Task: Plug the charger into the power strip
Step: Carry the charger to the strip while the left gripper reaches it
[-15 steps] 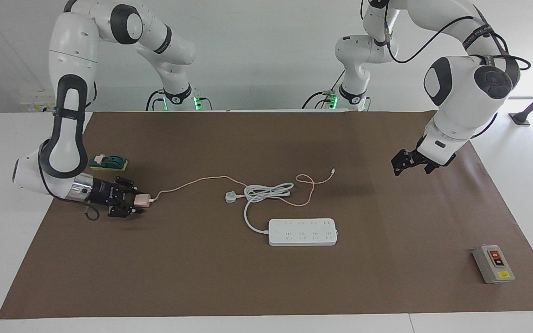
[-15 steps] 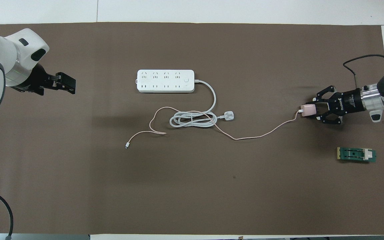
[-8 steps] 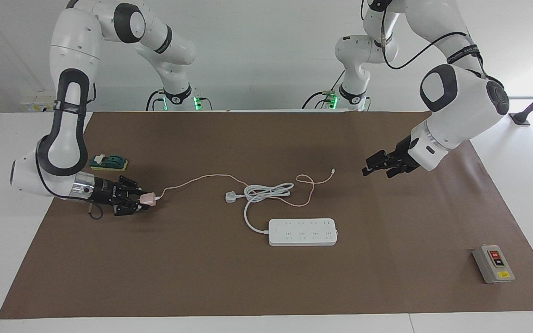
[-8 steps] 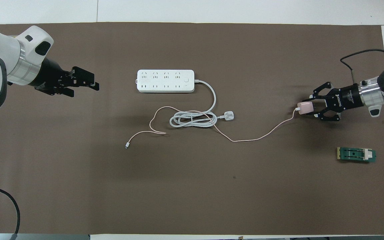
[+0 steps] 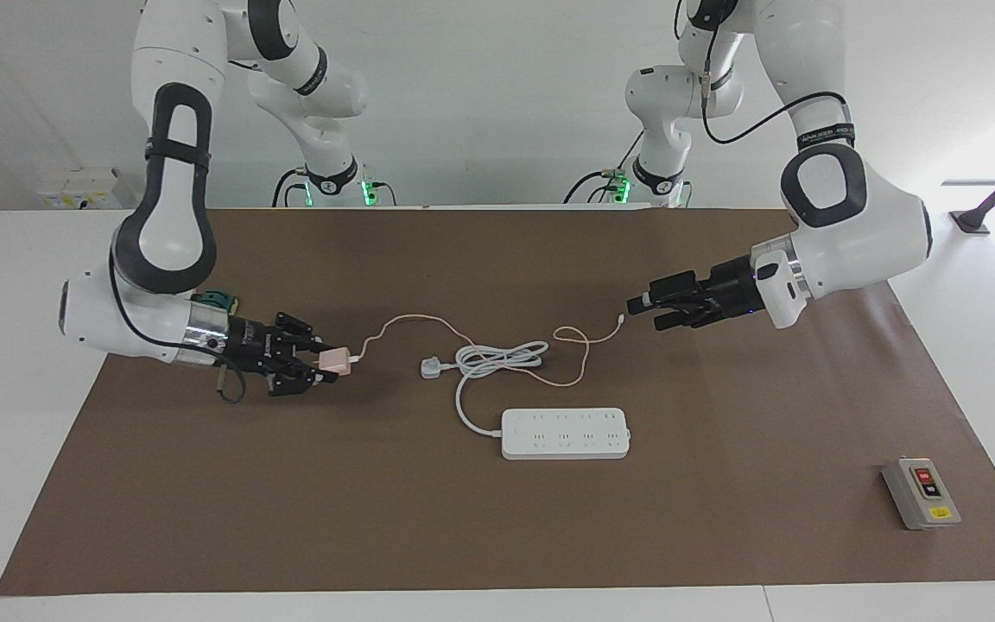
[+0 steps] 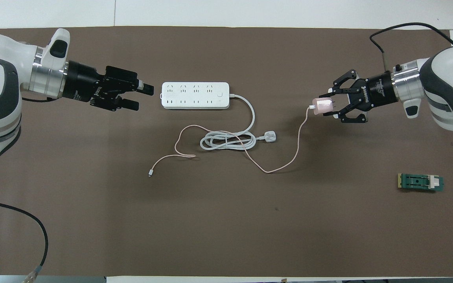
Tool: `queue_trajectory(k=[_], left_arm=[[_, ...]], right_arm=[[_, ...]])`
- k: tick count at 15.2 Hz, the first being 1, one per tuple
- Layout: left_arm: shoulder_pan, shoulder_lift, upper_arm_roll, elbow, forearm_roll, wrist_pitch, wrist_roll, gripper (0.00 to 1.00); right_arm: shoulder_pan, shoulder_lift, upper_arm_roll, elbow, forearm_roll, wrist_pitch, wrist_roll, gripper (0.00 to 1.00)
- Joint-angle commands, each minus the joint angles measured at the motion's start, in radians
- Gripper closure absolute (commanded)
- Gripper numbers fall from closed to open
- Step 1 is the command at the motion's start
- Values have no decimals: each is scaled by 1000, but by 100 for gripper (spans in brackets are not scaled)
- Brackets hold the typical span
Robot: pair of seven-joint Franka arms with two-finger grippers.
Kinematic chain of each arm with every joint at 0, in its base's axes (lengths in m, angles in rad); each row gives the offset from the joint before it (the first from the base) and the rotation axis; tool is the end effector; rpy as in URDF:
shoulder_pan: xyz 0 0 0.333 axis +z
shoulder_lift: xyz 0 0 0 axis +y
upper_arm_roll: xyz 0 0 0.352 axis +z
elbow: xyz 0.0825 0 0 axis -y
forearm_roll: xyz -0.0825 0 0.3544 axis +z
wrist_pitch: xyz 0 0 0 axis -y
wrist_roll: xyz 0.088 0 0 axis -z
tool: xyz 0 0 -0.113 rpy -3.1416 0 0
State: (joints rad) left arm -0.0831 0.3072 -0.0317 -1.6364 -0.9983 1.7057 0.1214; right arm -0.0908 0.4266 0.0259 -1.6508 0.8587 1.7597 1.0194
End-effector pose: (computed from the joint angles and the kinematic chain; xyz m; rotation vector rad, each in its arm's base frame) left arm 0.6075 -0.1522 0.5044 2.1525 0.0418 -0.2522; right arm 0.6382 0.0278 0.4141 -1.8547 1.5607 0.8288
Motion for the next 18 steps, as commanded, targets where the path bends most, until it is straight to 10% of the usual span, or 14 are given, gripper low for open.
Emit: queue_trajectory(k=[1, 18], left_arm=[[39, 58, -4, -2, -150, -58, 102, 0], [42, 220, -50, -75, -576, -12, 474, 1]], right_arm=[[63, -20, 2, 22, 25, 56, 112, 100], [479, -5, 2, 98, 49, 444, 495, 100]])
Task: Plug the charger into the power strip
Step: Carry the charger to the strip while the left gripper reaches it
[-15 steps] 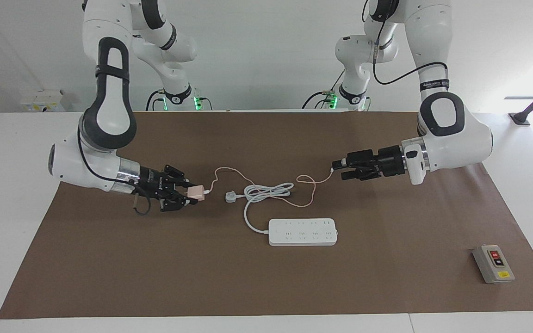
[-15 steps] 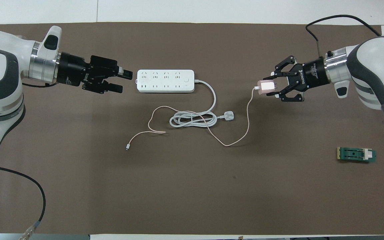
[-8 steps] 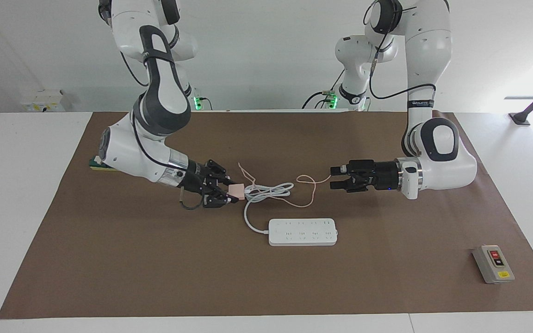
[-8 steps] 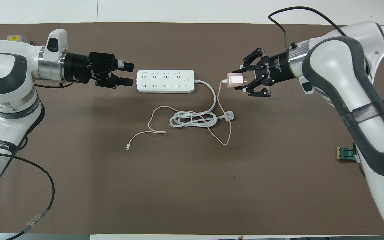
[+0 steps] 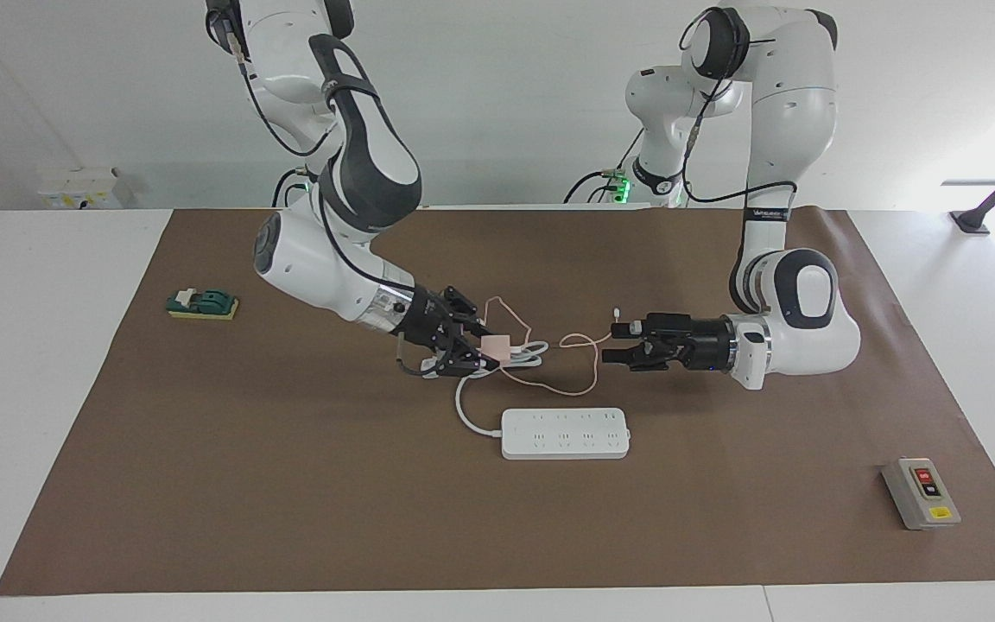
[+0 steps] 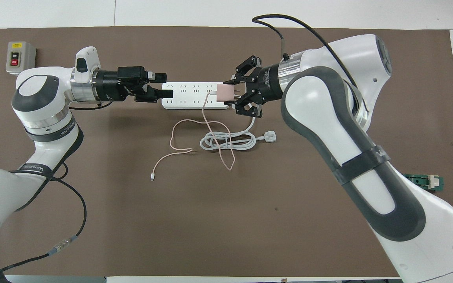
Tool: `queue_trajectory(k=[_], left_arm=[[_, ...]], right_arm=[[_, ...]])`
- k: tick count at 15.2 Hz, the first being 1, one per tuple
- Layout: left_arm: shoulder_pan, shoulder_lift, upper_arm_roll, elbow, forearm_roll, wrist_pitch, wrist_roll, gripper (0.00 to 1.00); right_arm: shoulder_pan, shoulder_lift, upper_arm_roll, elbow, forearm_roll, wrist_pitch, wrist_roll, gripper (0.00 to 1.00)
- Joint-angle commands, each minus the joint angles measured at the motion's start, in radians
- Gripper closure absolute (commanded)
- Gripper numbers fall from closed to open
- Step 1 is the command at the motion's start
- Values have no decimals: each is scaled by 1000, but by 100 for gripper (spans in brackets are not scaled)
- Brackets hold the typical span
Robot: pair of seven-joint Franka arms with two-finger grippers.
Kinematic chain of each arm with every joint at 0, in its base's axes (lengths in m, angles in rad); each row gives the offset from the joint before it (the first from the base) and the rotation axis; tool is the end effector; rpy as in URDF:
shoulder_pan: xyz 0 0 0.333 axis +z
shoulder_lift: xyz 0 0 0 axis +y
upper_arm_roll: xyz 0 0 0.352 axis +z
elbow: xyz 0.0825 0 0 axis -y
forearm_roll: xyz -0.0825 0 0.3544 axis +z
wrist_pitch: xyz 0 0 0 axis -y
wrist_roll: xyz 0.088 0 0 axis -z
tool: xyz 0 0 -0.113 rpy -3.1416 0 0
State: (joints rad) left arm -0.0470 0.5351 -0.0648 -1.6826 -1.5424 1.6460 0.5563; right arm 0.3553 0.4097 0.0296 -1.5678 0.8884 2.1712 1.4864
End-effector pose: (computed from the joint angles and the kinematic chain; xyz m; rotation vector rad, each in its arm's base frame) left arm 0.6438 -0.1712 0.3896 1.6067 0.0231 -0.1150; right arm 0.6268 0.2867 0.4799 -1.7403 1.7209 0.6803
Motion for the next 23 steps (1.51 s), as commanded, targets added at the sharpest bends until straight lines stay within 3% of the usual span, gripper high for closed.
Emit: queue_trajectory(k=[1, 5, 7, 10, 16, 23], left_arm=[[7, -12, -18, -32, -33, 52, 39, 1], [6, -124, -17, -153, -35, 89, 91, 2], [12, -129, -18, -173, -35, 75, 193, 1], [22, -148, -20, -201, -36, 64, 209, 2], [-31, -144, -23, -212, -65, 112, 217, 2], [-22, -144, -21, -210, -70, 101, 218, 2]], right_arm=[[53, 14, -2, 15, 20, 54, 31, 100], [76, 24, -2, 17, 21, 101, 37, 100], [76, 50, -2, 37, 14, 99, 38, 100], [94, 107, -2, 146, 11, 90, 67, 100], [134, 113, -4, 160, -5, 101, 101, 100], [129, 113, -4, 160, -8, 99, 98, 100]])
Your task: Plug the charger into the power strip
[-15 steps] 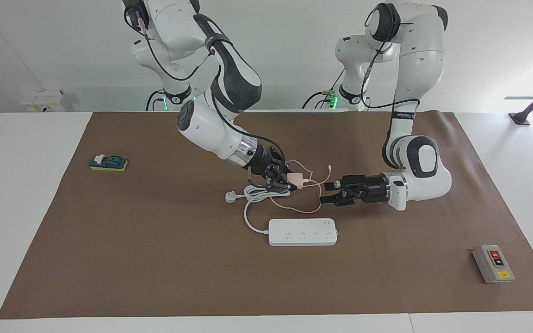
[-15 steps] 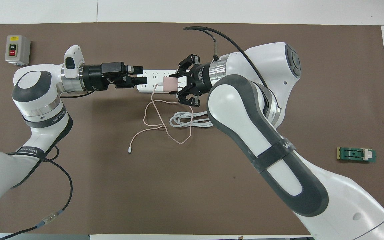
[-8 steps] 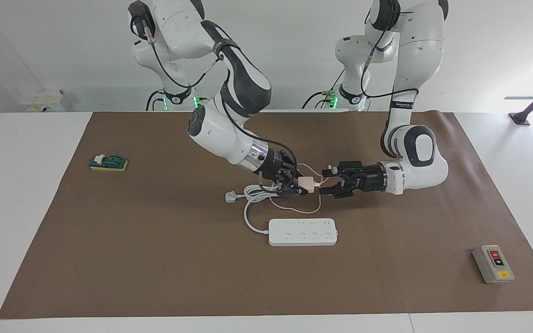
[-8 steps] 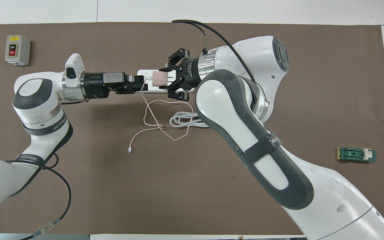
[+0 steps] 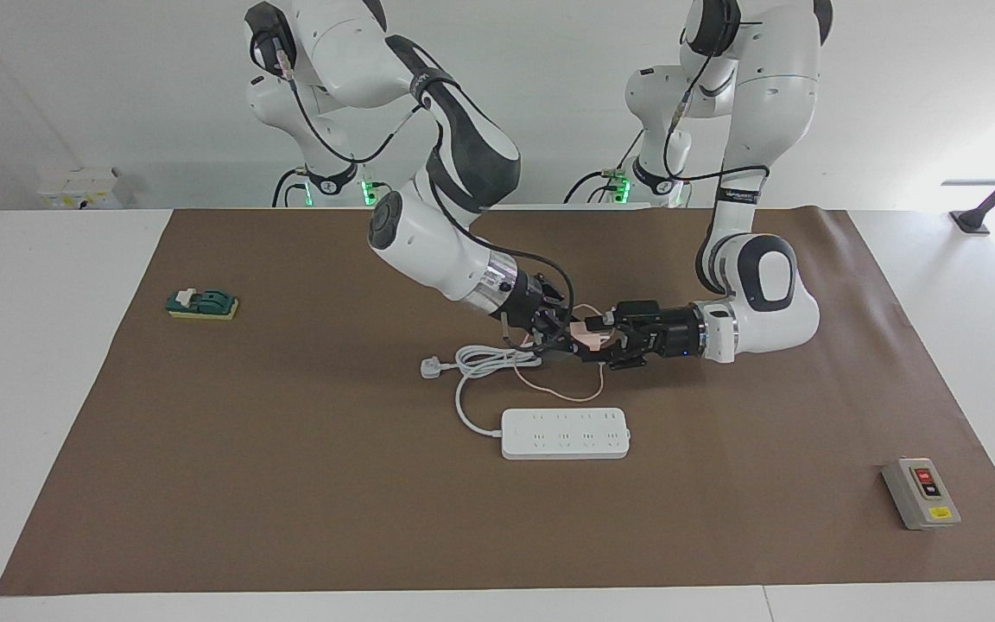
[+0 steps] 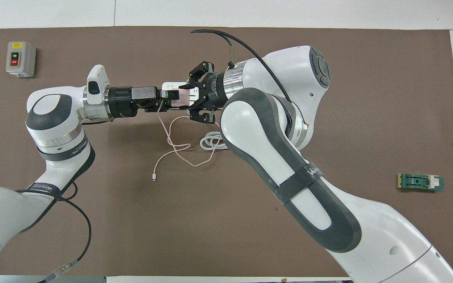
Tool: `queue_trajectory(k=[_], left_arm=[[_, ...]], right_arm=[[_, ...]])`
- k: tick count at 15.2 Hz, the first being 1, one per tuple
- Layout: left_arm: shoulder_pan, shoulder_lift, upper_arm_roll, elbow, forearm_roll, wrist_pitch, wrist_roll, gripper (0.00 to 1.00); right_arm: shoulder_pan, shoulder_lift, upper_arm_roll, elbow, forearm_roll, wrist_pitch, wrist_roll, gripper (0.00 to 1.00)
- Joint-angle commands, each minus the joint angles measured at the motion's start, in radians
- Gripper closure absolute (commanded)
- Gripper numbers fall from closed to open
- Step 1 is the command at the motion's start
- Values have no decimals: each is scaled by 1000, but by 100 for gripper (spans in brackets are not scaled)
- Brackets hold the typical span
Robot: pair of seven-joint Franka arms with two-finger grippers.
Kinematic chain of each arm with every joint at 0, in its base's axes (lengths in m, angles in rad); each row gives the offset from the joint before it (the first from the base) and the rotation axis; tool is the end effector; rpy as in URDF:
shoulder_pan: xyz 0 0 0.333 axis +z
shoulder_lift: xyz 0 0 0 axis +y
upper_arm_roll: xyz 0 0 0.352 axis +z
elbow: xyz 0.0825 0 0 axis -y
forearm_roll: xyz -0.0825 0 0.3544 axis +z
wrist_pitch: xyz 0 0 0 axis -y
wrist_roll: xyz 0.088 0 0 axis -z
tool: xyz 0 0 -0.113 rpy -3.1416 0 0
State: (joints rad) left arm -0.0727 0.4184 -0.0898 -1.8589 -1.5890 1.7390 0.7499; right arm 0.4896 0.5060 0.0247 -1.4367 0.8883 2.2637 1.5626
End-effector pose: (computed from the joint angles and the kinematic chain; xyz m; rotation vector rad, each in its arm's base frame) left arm 0.6009 -0.1895 0.3910 1.6290 -0.0488 0.0230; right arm 0.6225 0.3745 0.4805 -1.7375 1.6752 0.6603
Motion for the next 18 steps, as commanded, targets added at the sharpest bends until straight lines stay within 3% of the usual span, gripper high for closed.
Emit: queue_trajectory(k=[1, 18], left_arm=[[7, -27, 2, -34, -23, 7, 25, 2], [8, -27, 1, -8, -23, 10, 23, 2]], right_arm=[[-9, 17, 1, 29, -8, 1, 21, 100], [-9, 19, 1, 29, -8, 0, 17, 100]])
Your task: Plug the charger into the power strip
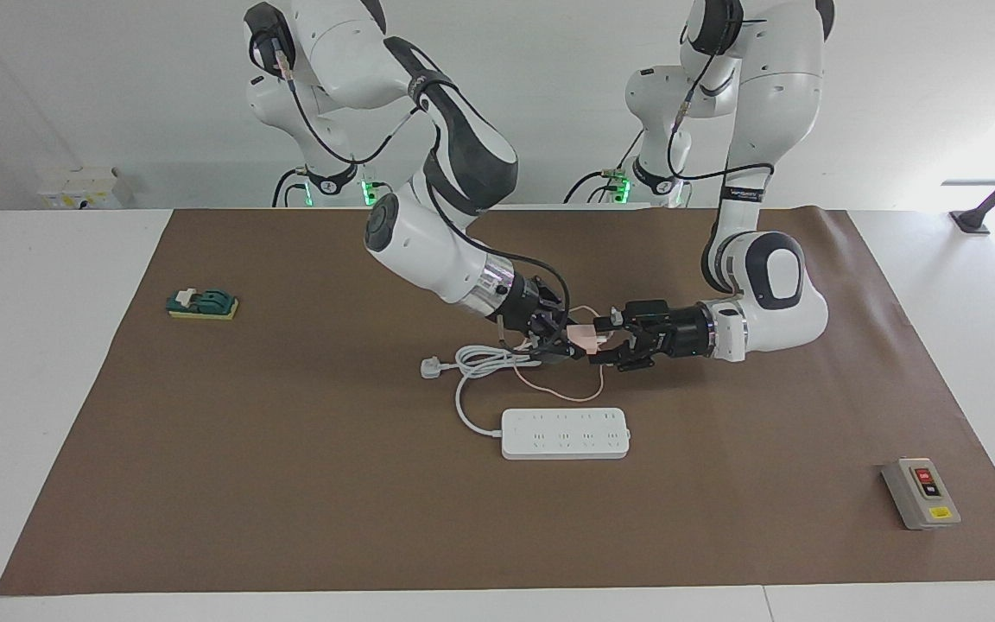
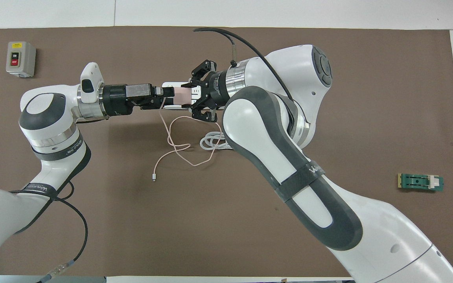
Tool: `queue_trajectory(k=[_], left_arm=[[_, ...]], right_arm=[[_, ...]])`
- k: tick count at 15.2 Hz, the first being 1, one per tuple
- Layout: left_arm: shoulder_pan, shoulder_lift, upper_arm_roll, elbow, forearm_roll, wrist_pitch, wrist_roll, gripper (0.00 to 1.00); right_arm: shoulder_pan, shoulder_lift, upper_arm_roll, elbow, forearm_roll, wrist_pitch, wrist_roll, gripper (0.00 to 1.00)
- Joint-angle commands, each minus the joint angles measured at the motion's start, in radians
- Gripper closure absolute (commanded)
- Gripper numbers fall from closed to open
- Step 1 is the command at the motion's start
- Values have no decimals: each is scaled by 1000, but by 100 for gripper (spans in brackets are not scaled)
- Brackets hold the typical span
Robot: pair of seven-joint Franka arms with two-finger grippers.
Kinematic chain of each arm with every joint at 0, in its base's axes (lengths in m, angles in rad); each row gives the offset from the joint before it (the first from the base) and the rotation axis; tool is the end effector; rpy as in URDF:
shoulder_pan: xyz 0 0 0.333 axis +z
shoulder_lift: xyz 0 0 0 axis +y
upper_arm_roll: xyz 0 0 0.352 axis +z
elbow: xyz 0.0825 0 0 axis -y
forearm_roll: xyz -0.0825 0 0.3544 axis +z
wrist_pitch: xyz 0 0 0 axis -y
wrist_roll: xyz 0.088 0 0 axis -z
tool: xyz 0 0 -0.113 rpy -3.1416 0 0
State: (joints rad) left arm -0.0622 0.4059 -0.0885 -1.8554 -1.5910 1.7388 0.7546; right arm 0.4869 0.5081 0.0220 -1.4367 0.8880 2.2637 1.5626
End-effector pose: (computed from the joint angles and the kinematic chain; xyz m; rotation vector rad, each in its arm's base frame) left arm 0.6032 -0.1826 0.4001 1.6266 -0.0541 0.0494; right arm 0.6246 0.3717 0.4789 -1.7344 1.6812 0.6573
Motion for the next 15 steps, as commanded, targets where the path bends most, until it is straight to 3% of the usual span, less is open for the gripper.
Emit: queue_trajectory(k=[1, 2, 5, 6, 7, 8, 14, 15], left_arm=[[-2, -15, 0, -11, -21, 10, 19, 2], [-2, -15, 0, -11, -21, 8, 19, 6], [-2, -16, 0, -11, -20, 7, 16, 49], [-2, -16, 0, -11, -20, 4, 12, 67], [1, -18, 0, -14, -20, -5, 15, 95], [1, -21, 0, -14, -20, -8, 19, 100], [1, -36, 3, -11, -17, -1, 25, 100], [1, -36, 3, -11, -15, 1, 26, 100]], right_arm=[[-8, 16, 4, 28, -7, 0, 17, 100], [-10, 16, 4, 28, -6, 0, 19, 100], [-11, 16, 4, 28, -6, 0, 17, 100], [-11, 16, 4, 28, -6, 2, 17, 100], [-11, 16, 4, 28, -6, 2, 17, 100], [-11, 16, 4, 28, -6, 2, 17, 100], [-10, 16, 4, 28, 0, 4, 22, 100], [-11, 15, 4, 27, -7, 8, 30, 1]])
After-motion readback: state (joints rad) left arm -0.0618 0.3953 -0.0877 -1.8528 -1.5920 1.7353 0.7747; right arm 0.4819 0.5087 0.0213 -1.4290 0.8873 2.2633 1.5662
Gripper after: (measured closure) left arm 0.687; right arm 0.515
